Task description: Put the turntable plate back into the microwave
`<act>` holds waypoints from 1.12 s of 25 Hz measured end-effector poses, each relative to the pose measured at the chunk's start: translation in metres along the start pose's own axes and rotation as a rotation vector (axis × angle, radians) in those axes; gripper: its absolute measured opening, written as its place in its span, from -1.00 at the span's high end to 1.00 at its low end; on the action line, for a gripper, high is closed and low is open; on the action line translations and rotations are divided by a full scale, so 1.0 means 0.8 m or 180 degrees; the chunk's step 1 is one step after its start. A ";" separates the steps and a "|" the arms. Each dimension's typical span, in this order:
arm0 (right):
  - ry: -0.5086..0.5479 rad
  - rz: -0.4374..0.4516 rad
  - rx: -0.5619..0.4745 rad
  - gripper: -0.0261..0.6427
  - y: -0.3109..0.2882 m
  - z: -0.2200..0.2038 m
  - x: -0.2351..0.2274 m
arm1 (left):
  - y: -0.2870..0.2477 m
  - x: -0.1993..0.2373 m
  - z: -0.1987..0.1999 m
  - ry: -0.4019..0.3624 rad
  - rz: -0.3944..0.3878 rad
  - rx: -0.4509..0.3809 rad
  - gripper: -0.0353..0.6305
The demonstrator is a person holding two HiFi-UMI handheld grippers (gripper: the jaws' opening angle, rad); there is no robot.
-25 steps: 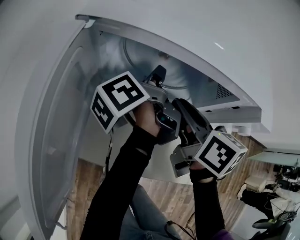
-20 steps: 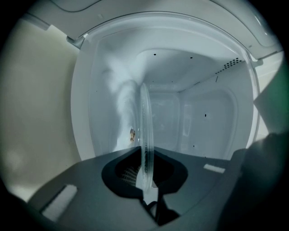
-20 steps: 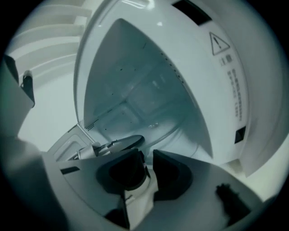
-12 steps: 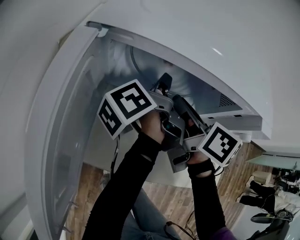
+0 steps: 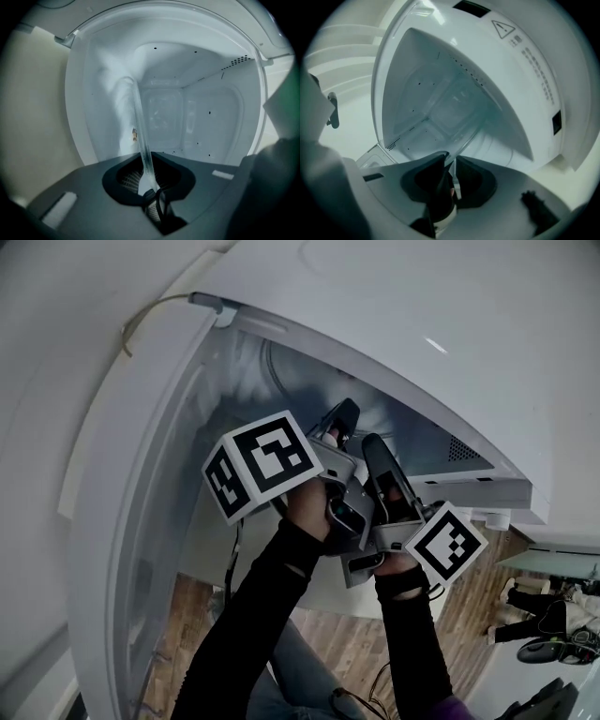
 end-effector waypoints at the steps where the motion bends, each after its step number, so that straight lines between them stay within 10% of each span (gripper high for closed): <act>1: -0.0003 -0.0026 0.0007 0.67 0.000 0.000 -0.002 | 0.002 0.001 -0.002 -0.0001 0.0008 0.0031 0.77; 28: 0.0216 -0.0514 0.0261 0.67 0.006 -0.022 -0.029 | 0.052 0.043 -0.025 0.0092 0.0238 0.0065 0.79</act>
Point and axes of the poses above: the fingertips, and each gripper's own axes: y backward along the fingers, x to its left, z out of its top, the point moved 3 cm from there along y, backward along the fingers, and after that the axes turned 5 degrees about z, right-handed, at the moved point
